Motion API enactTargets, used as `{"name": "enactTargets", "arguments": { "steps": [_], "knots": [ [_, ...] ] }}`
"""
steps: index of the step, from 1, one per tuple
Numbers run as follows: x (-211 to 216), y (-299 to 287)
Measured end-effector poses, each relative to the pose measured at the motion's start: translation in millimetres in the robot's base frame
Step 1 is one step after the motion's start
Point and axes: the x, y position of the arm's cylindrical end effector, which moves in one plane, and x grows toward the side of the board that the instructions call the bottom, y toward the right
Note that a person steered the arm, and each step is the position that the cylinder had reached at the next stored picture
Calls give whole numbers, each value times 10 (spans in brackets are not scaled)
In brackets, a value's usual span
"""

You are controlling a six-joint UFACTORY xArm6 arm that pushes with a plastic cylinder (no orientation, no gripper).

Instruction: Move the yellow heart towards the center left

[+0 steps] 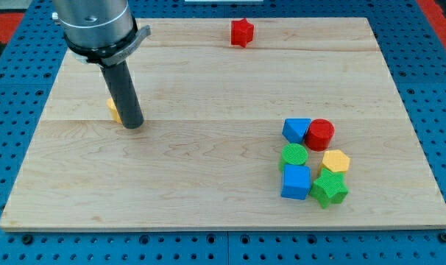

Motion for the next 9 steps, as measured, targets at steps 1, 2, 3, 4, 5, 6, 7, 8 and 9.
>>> {"name": "enactTargets", "arguments": {
  "steps": [1,2,3,4,5,6,7,8,9],
  "knots": [
    [-111,-163],
    [-135,-435],
    [-139,-541],
    [-139,-541],
    [-139,-542],
    [-149,-525],
    [-151,-468],
    [-151,-445],
    [-224,-119]
  ]
}}
